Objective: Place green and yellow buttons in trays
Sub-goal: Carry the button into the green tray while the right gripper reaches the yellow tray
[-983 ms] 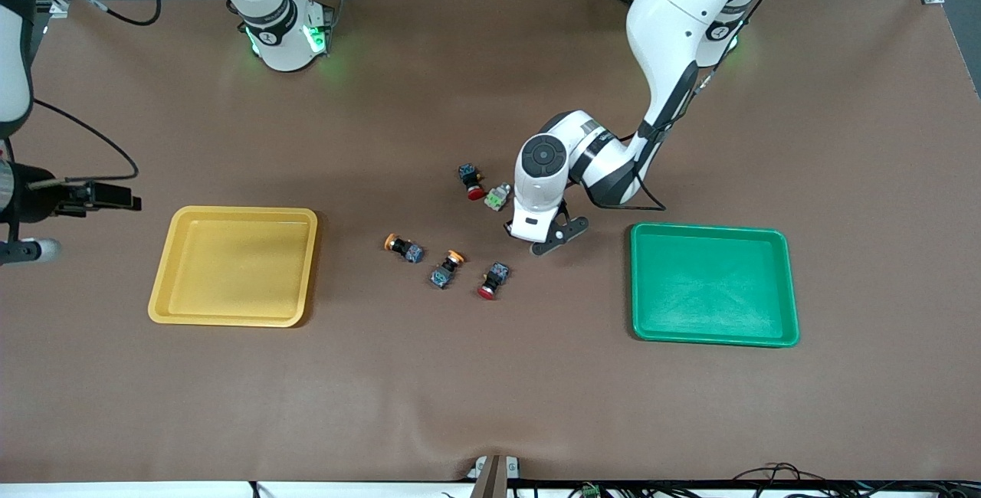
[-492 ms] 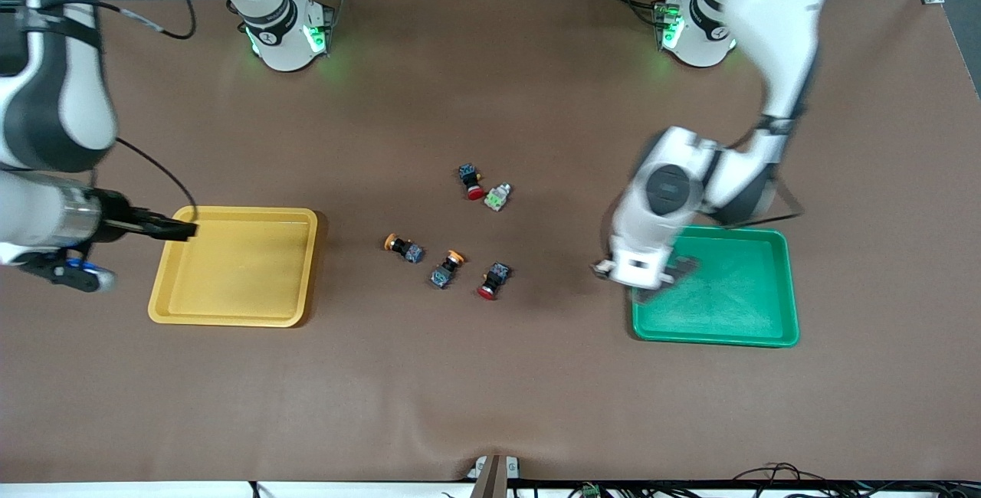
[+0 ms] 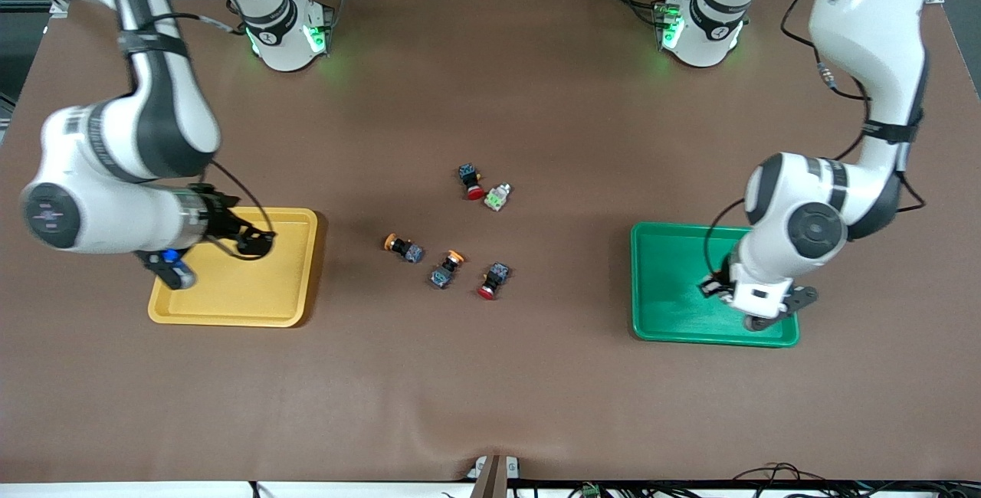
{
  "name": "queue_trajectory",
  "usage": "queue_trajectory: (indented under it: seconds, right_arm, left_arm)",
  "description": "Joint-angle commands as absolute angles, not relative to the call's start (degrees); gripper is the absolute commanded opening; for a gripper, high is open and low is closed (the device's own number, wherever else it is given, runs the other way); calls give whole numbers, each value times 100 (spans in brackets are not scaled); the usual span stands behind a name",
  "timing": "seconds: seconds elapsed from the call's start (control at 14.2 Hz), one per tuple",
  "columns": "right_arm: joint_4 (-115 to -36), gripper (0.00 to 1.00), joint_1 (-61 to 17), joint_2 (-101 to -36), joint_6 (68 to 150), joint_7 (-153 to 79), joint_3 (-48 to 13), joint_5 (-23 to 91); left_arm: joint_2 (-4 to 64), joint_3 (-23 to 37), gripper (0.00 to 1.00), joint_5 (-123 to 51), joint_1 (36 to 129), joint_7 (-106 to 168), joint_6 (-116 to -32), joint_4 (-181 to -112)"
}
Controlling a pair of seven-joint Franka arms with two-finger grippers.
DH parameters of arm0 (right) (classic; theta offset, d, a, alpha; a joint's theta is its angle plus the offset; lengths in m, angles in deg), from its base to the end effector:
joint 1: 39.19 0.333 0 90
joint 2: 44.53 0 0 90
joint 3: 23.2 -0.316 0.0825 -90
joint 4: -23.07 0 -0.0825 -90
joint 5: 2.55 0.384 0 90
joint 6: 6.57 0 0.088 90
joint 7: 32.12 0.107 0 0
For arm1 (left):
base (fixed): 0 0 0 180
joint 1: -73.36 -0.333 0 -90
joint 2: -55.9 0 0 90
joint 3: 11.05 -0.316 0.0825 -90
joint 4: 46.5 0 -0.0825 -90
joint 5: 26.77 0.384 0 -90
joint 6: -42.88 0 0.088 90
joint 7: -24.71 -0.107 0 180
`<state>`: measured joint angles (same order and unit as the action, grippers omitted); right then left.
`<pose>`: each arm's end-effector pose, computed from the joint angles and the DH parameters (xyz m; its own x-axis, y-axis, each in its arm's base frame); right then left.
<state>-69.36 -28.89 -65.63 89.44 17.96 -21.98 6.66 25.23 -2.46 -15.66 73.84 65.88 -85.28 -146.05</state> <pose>0.6174 0.1158 0.3930 0.6781 -0.6707 -0.3006 -0.6635 -0.7345 0.1424 0.6573 -0.0900 0.2711 0.8972 0.4410 0.0247 0.4415 -0.8941 -0.0748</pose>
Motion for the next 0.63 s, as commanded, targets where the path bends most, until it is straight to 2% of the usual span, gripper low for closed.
queue_trajectory:
  seconds: [0.0,0.07,0.14,0.21,0.28,0.35,0.56]
  right_arm:
    - [-6965,100,-2401,-6790,9379,2506,-2144,721]
    - [-6957,100,-2225,-6896,9546,2954,-2144,721]
    - [-6957,100,-2058,-7010,9756,3471,-2144,721]
    - [-6957,100,-1978,-7124,9924,4068,-2144,721]
    - [-6957,100,-1907,-7221,10056,4588,-2144,729]
    - [-6965,100,-1846,-7335,10153,5019,-2144,730]
    - [-6965,100,-1521,-7695,10653,6031,-2144,721]
  left_arm:
    - [2304,-173,0,-1053,6985,6462,-8824,-14608]
    - [2208,-173,0,-1007,6941,6462,-8930,-14599]
    - [2154,-173,12,-998,6897,6444,-8957,-14564]
    - [2145,-173,62,-998,6888,6444,-8966,-14564]
    - [2162,-164,78,-1007,6887,6453,-8966,-14555]
    - [2189,-156,100,-1007,6887,6453,-8966,-14564]
    - [2425,-16,100,-1112,6975,6602,-8800,-14616]
